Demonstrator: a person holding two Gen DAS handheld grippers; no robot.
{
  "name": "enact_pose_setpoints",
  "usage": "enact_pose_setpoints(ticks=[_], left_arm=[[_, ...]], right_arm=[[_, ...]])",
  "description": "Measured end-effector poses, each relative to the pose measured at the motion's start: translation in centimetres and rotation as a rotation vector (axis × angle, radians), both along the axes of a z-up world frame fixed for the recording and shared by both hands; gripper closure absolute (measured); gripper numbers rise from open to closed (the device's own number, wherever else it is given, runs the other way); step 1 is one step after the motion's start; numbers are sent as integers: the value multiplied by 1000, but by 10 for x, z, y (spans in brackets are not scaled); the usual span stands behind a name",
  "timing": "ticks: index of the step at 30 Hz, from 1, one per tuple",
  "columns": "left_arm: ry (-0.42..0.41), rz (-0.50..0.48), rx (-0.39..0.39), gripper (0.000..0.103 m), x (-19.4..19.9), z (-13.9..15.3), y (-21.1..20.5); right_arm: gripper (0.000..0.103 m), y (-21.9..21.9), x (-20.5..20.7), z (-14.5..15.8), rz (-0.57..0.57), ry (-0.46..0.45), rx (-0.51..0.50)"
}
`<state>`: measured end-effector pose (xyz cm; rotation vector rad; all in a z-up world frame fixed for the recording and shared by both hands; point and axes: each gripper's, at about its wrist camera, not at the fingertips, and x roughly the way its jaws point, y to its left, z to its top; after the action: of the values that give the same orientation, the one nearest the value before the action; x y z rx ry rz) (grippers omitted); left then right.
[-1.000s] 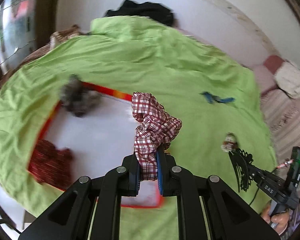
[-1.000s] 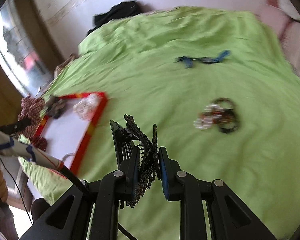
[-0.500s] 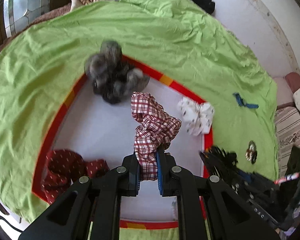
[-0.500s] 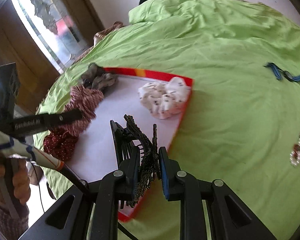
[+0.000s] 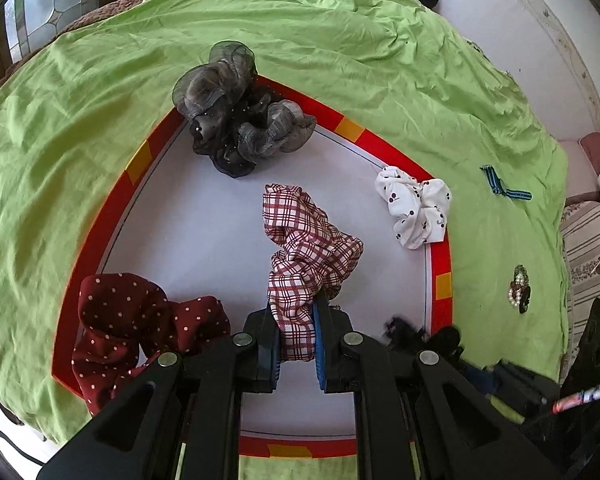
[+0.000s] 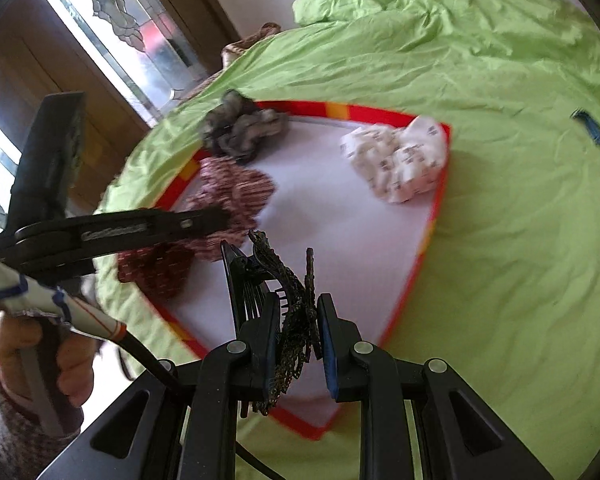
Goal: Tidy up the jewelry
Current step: 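Carry plaid scrunchie and black clips into the tray and open both grippers, then withdraw both grippers from the tray toward the remaining bracelets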
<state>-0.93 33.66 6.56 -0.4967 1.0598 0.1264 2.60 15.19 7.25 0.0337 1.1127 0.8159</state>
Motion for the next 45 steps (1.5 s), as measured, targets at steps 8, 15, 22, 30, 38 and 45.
enact_pose_setpoints(ticks=[8, 15, 22, 30, 38, 45], left_arm=[[63, 10, 17, 90, 7, -10, 10], [43, 57, 1, 90, 4, -3, 26], [82, 51, -13, 90, 1, -9, 29], [76, -3, 13, 85, 8, -5, 13], [-32, 41, -12, 65, -4, 22, 16], [-101, 109, -24, 59, -26, 48, 20]], right_arm=[[82, 16, -1, -9, -21, 55, 51], [82, 42, -8, -9, 11, -66, -23], [81, 47, -12, -11, 40, -101, -63], [68, 45, -15, -6, 47, -118, -67], [49, 39, -22, 6, 51, -147, -41], [47, 29, -33, 22, 43, -198, -44]])
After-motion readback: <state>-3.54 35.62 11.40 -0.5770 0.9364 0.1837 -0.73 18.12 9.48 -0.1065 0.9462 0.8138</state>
